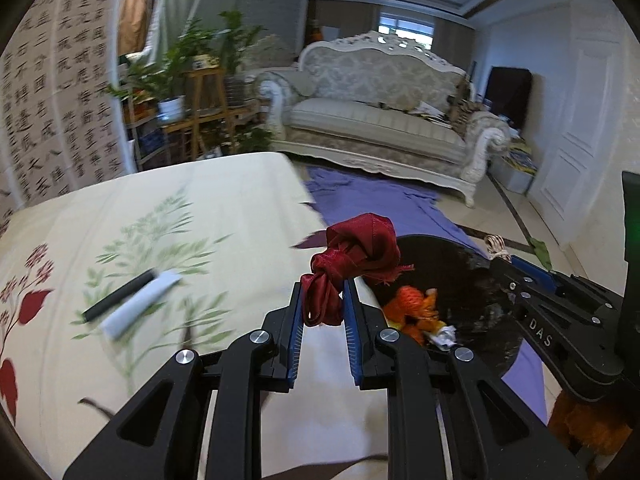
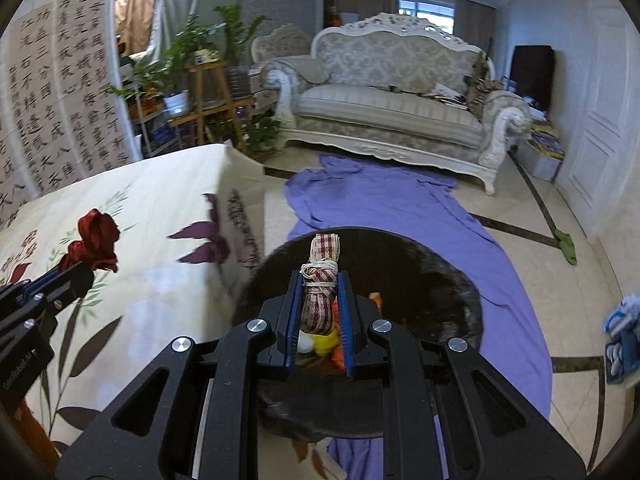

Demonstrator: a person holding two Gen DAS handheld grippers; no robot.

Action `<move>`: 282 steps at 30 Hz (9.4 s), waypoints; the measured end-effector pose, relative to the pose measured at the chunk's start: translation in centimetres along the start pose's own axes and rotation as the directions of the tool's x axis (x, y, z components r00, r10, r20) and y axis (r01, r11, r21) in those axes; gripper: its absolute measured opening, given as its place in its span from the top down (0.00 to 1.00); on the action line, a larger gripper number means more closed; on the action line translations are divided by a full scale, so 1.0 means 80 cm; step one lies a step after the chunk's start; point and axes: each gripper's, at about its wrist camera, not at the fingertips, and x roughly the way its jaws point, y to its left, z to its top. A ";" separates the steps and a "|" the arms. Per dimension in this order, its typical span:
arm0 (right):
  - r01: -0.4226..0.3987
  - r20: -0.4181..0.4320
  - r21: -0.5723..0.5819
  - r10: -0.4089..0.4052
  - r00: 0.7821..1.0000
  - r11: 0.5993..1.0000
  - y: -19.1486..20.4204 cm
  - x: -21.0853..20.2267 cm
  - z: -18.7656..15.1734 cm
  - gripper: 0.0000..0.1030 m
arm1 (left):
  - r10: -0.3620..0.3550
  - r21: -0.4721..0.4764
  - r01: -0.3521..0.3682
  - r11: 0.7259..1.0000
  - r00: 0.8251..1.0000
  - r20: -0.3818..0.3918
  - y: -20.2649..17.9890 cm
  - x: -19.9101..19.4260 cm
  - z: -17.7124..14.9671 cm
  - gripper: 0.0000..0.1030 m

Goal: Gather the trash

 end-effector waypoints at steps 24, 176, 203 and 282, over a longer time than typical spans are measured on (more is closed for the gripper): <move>0.041 -0.041 0.098 -0.037 0.998 0.994 -0.076 0.065 0.006 0.83 | -0.016 0.144 0.028 0.989 0.997 -0.079 -0.081 0.096 0.022 0.80; -0.285 -0.181 -0.203 0.250 0.951 0.937 0.240 0.059 0.001 0.83 | 0.247 -0.045 -0.255 0.966 0.960 -0.135 0.204 0.000 -0.033 0.86; -0.021 -0.037 -0.025 0.020 0.999 0.999 0.042 0.015 0.018 0.83 | 0.021 0.055 -0.020 0.998 1.000 -0.016 0.042 0.014 0.021 0.86; 0.089 0.040 0.083 -0.093 0.995 0.993 -0.005 -0.060 -0.043 0.30 | 0.076 0.064 -0.078 0.995 0.997 0.028 -0.004 -0.038 -0.022 0.18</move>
